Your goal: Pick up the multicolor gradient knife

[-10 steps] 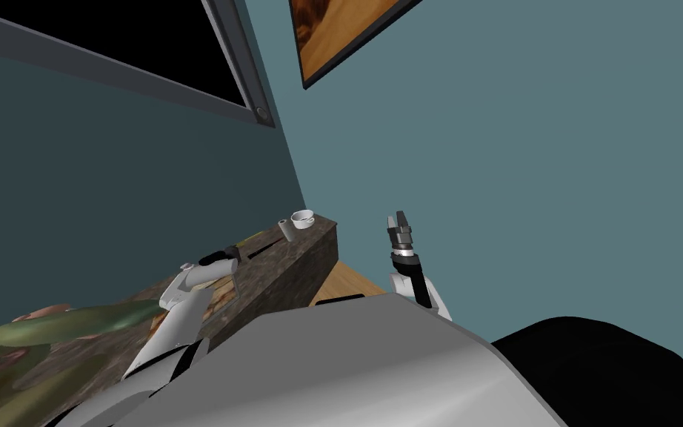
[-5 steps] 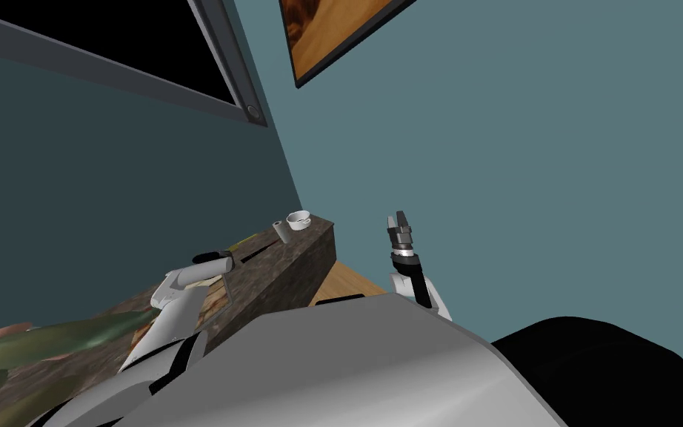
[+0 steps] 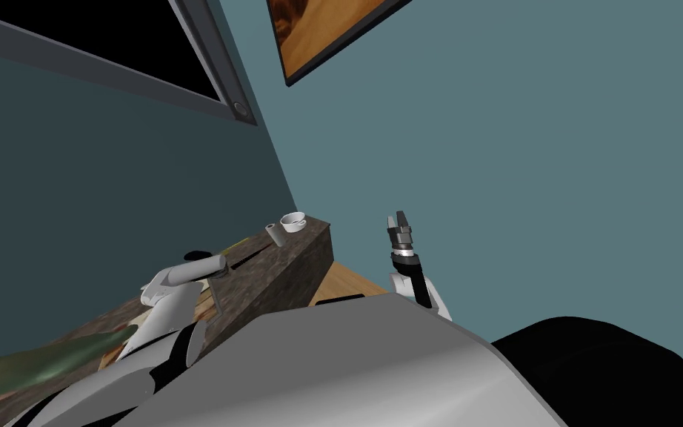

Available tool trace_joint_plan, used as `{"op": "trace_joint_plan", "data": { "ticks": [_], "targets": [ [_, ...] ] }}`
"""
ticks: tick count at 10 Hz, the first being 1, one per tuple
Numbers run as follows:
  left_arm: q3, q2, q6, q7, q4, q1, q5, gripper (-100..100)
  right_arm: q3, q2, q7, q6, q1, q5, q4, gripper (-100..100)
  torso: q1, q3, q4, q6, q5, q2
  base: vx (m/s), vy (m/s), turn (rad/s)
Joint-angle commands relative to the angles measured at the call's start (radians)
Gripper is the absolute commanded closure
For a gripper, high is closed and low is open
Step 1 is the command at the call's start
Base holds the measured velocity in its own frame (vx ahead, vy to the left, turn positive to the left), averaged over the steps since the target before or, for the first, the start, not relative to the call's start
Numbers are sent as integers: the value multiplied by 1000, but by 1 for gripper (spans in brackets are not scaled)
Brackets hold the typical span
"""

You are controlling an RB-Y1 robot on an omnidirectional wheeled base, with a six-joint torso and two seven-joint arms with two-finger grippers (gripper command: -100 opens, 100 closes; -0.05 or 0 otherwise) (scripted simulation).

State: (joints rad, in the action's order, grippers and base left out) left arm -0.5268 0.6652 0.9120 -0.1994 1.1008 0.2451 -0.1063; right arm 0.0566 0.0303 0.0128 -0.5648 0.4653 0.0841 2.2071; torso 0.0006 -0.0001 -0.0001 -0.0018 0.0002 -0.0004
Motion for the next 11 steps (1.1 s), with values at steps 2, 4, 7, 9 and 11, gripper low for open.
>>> {"op": "trace_joint_plan", "data": {
  "ticks": [2,4,7,9,11],
  "targets": [
    [-24,27,68,-7,-60,41,1,-100,0,0,0,0,0,0,0,0,0,0,0,0,0,0,7,-2,-59],
    [-44,48,128,-12,-100,73,1,-100,0,0,0,0,0,0,0,0,0,0,0,0,0,0,16,1,-139],
    [-63,69,201,-17,-172,104,1,-100,0,0,0,0,0,0,0,0,0,0,0,0,0,0,15,3,-61],
    [-81,89,261,-22,-211,133,1,-100,0,0,0,0,0,0,0,0,1,0,0,0,0,-1,23,14,-117],
    [-98,107,315,-27,-267,160,1,-100,0,0,0,0,0,0,0,0,1,-1,0,0,0,-1,26,21,-95]
  ]
}}
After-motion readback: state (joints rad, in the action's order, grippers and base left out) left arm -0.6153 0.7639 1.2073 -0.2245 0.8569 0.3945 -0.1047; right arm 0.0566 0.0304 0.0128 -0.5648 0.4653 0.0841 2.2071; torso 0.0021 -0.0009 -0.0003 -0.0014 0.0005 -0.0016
